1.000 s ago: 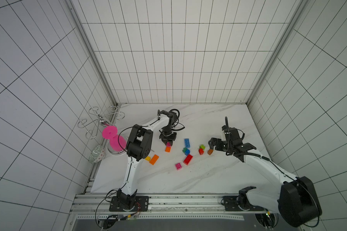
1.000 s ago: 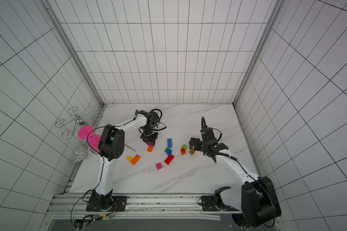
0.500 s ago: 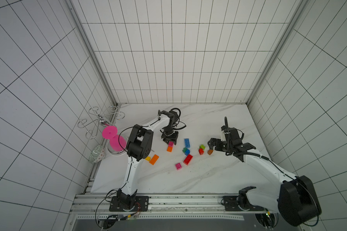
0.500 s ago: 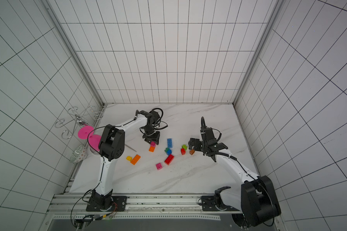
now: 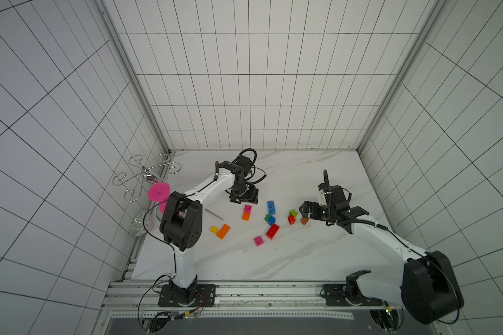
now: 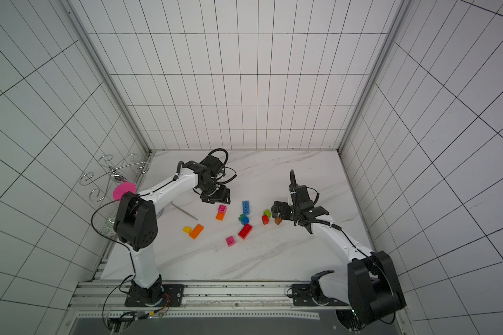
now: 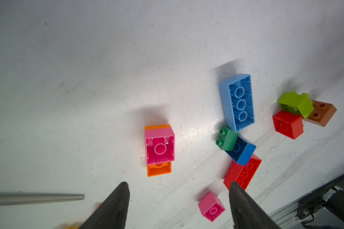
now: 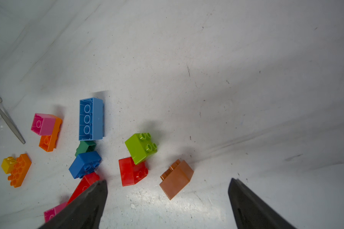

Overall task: Assemble the letter p with lego
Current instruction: Assemble the lego brick with the lego brick, then adjust the lego brick at the center of the board.

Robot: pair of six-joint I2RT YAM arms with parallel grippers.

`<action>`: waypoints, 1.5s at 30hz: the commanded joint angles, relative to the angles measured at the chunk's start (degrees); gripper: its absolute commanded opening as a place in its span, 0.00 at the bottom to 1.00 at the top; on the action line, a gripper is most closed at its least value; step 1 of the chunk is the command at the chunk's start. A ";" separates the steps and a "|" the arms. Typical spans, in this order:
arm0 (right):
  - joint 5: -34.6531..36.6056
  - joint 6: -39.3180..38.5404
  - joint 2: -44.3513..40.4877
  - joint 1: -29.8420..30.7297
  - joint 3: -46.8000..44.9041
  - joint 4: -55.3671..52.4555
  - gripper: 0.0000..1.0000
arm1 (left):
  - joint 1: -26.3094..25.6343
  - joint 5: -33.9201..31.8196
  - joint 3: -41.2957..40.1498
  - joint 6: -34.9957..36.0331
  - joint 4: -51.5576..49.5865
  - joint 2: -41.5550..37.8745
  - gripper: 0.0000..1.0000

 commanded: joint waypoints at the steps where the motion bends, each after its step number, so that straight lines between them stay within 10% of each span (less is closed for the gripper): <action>1: -0.64 -1.23 0.66 0.97 1.50 0.15 0.99 | 0.24 -0.17 -8.75 -3.81 9.03 -5.66 0.80; 12: -0.48 -2.83 0.65 3.53 0.64 1.47 0.99 | 3.43 12.25 -33.36 -8.85 35.67 -14.91 0.92; 24: 0.90 -3.82 0.57 3.80 -0.08 2.48 0.99 | 0.96 16.23 -38.85 -8.73 50.36 -11.20 0.93; 37: 1.98 -3.81 2.35 3.84 0.33 2.66 0.99 | -11.06 13.33 -35.03 -13.66 55.34 -7.49 0.93; 45: 0.76 -3.82 1.71 3.98 0.35 2.53 0.99 | -12.51 0.62 -40.30 -13.56 47.54 -24.42 0.93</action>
